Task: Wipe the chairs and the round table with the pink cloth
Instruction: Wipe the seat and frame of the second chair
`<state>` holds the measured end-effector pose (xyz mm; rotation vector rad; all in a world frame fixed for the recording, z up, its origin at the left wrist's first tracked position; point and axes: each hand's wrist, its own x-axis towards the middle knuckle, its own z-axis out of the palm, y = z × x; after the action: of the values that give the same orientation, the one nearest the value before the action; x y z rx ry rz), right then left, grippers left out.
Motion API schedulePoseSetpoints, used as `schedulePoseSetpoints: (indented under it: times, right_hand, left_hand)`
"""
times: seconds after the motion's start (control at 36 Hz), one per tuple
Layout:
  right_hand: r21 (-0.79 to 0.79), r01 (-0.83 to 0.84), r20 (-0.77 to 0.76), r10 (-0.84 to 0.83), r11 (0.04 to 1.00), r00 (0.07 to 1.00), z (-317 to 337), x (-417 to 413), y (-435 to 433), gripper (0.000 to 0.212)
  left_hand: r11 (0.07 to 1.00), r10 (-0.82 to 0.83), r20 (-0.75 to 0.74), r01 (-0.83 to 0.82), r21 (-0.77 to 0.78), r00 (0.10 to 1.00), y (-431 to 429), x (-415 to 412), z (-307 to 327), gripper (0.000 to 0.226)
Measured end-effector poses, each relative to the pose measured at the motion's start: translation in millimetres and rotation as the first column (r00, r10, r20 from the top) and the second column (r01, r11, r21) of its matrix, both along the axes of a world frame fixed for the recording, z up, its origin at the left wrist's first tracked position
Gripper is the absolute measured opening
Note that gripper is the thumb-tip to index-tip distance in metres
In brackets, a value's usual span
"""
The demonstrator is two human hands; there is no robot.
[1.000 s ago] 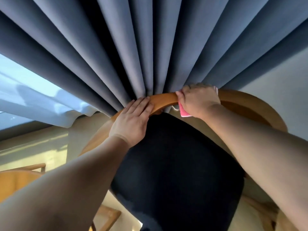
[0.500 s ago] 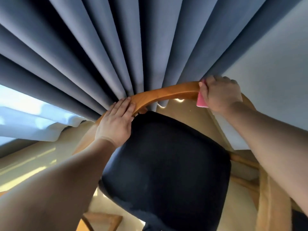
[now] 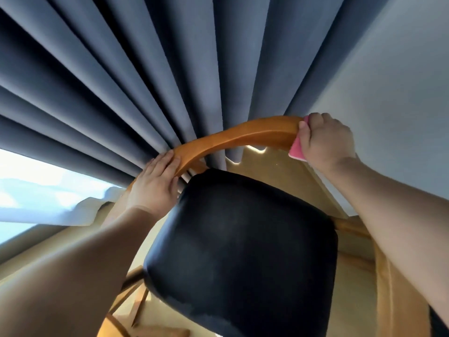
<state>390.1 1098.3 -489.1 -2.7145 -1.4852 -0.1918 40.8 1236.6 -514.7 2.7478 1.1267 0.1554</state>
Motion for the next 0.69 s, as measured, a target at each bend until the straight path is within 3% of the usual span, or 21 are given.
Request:
schedulePoseSetpoints:
  times: [0.14,0.19,0.31,0.44,0.58,0.69]
  right_hand:
    - [-0.046,-0.034,-0.091,0.030,0.998,0.995,10,0,-1,0.060]
    - [-0.064,-0.079,-0.157,0.068,0.995,0.985,14,3,-2,0.061]
    - [-0.034,-0.239,-0.359,0.211,0.970,0.909,16,20,-11,0.057]
    - [-0.031,-0.327,-0.485,0.272,0.944,0.831,17,45,-18,0.069]
    - [0.024,-0.344,-0.400,0.324,0.939,0.857,7,45,-25,0.074]
    - [0.029,-0.328,-0.285,0.322,0.944,0.903,0,41,-28,0.076]
  left_hand:
    - [0.989,0.127,-0.091,-0.133,-0.062,0.988,-14,34,16,0.046]
    - [0.995,0.017,-0.106,-0.027,-0.094,0.994,-25,63,27,0.047]
    - [0.970,-0.201,0.048,0.205,-0.127,0.978,-48,135,50,0.051]
    - [0.941,-0.318,0.045,0.321,-0.110,0.947,-59,198,60,0.068]
    - [0.914,-0.344,-0.087,0.313,-0.259,0.935,-65,222,45,0.098]
    - [0.910,-0.355,-0.130,0.309,-0.277,0.926,-65,220,39,0.106]
